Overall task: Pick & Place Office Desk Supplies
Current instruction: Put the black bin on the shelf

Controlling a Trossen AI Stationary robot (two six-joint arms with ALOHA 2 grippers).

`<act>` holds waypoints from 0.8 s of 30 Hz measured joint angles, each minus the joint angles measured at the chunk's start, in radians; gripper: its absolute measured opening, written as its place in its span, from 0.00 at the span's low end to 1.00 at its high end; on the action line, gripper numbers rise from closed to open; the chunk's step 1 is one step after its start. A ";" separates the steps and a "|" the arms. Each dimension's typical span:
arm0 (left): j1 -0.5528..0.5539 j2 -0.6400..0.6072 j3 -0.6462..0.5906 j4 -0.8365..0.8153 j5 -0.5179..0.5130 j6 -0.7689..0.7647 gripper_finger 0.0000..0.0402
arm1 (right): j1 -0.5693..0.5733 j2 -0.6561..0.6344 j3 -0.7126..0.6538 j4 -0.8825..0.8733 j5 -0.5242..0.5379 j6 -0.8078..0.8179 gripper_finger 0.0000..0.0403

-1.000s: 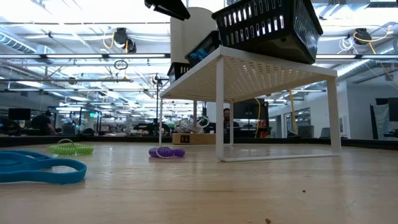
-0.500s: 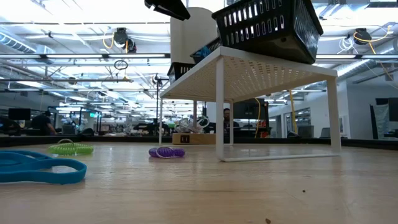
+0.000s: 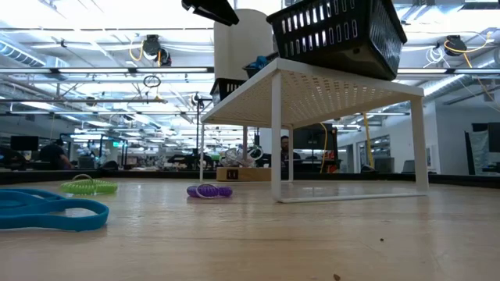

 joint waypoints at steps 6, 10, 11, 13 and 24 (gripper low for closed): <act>0.000 0.000 0.000 0.000 0.000 0.000 0.53 | 0.000 0.000 0.000 -0.025 0.000 0.030 0.03; 0.000 0.000 0.000 0.000 0.000 0.011 0.53 | 0.000 0.000 0.000 -0.027 0.000 0.032 0.03; 0.000 0.000 0.000 0.000 0.000 0.013 0.53 | 0.000 0.000 0.000 -0.030 0.000 0.034 0.03; 0.000 0.000 0.000 0.000 0.000 0.014 0.53 | 0.000 0.000 0.000 -0.032 0.000 0.035 0.03; 0.000 0.000 0.000 0.001 0.000 0.014 0.53 | -0.010 0.001 0.000 -0.029 -0.003 0.008 0.07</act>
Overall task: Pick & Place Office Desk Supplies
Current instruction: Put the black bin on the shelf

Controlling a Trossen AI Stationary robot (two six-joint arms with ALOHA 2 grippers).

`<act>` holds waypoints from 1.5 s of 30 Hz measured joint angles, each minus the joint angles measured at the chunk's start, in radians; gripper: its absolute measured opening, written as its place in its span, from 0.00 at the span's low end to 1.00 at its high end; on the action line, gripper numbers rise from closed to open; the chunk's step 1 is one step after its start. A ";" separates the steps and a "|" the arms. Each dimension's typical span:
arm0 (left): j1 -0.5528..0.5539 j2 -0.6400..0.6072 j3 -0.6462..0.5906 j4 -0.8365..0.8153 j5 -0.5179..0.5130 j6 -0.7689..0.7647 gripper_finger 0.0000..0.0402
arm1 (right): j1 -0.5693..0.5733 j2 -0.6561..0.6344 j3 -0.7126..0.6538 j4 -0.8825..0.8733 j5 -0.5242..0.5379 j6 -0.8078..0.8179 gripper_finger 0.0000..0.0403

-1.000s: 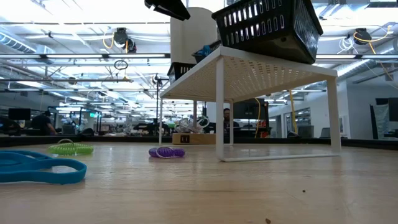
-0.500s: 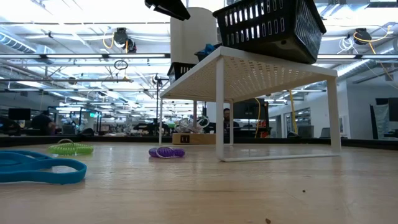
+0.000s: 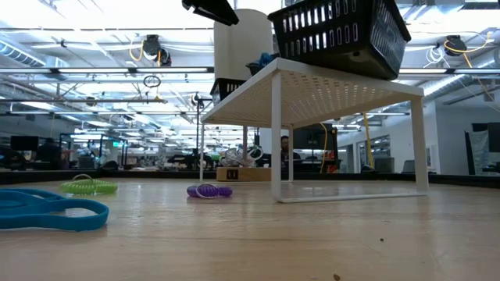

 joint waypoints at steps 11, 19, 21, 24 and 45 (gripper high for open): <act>0.000 0.000 0.000 0.000 0.000 0.000 0.53 | -0.001 0.000 0.000 0.019 -0.009 -0.031 0.25; 0.000 0.000 0.000 0.000 0.000 -0.005 0.53 | -0.026 0.000 0.000 0.072 0.003 -0.140 0.39; 0.000 0.000 0.000 0.000 0.002 -0.024 0.53 | -0.031 0.000 0.000 0.086 0.003 -0.193 0.42; 0.000 0.000 0.000 0.000 0.015 -0.047 0.53 | -0.026 -0.020 -0.001 0.102 -0.028 -0.267 0.44; -0.060 -0.103 -0.099 0.089 0.084 -0.193 0.53 | 0.188 -0.307 -0.547 0.606 -0.447 -0.313 0.30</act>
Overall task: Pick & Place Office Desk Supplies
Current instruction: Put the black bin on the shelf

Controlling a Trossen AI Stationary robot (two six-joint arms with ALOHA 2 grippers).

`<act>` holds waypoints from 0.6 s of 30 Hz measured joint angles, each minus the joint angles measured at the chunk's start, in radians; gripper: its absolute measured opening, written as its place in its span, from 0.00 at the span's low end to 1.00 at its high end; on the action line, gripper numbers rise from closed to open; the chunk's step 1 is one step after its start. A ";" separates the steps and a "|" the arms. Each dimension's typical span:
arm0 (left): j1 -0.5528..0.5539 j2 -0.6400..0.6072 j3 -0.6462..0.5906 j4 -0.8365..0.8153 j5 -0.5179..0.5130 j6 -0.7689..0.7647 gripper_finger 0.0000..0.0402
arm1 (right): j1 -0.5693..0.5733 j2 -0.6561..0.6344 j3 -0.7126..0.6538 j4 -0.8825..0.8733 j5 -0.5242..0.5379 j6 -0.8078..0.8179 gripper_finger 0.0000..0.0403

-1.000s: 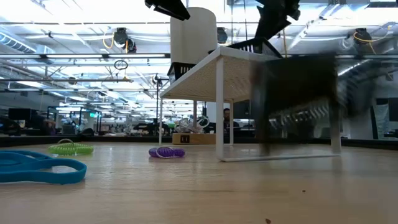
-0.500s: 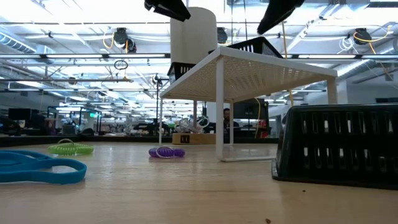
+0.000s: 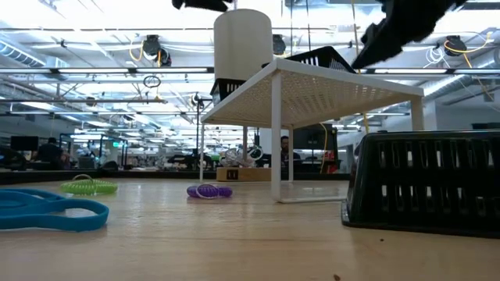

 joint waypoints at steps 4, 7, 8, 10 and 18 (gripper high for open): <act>-0.023 -0.066 -0.074 0.102 -0.004 -0.001 0.53 | -0.011 0.015 -0.022 0.004 0.009 -0.001 0.28; -0.026 -0.094 -0.118 0.137 -0.007 -0.024 0.53 | -0.023 0.017 -0.022 0.037 0.030 -0.002 0.27; -0.026 -0.098 -0.129 0.138 -0.016 -0.034 0.53 | -0.026 0.022 -0.022 0.056 0.030 -0.008 0.26; -0.026 -0.097 -0.141 0.134 -0.044 -0.047 0.53 | -0.035 0.041 -0.022 0.101 0.028 -0.030 0.25; -0.026 -0.091 -0.148 0.134 -0.065 -0.054 0.53 | -0.071 0.163 -0.022 0.311 0.027 -0.107 0.24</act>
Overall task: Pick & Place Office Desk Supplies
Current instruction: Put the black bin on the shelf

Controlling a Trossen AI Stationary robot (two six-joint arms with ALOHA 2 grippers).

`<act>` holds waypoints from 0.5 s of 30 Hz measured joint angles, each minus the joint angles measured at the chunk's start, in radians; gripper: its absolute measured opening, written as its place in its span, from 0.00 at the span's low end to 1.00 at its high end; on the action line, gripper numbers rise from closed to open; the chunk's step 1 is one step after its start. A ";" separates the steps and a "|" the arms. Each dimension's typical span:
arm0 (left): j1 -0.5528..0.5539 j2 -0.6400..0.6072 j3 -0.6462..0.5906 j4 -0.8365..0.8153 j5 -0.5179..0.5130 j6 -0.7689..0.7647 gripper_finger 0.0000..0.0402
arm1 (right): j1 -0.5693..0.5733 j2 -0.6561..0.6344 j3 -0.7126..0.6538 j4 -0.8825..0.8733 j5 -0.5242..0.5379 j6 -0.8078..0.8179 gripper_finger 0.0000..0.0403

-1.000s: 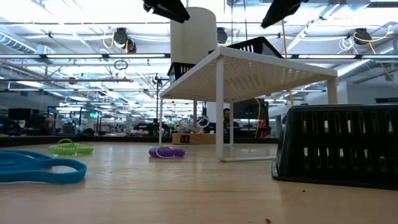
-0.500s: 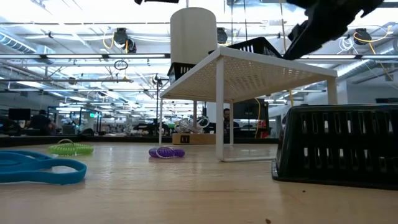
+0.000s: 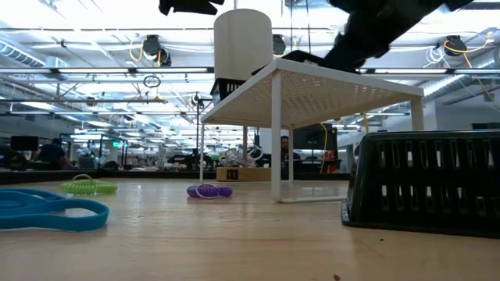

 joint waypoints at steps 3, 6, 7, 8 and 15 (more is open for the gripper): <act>0.000 -0.001 0.000 0.002 0.000 0.000 0.53 | -0.010 0.045 0.000 0.091 0.000 -0.034 0.24; 0.000 -0.001 0.000 0.001 0.000 -0.001 0.53 | -0.013 0.079 0.000 0.160 -0.017 -0.068 0.24; 0.000 -0.001 0.000 0.001 0.000 -0.001 0.53 | -0.014 0.084 0.000 0.178 -0.029 -0.081 0.24; 0.000 -0.001 0.000 0.001 0.000 -0.002 0.53 | -0.013 0.090 0.000 0.195 -0.037 -0.095 0.24; 0.000 -0.001 0.000 0.001 0.000 -0.002 0.53 | 0.038 -0.034 0.002 0.140 -0.045 -0.122 0.23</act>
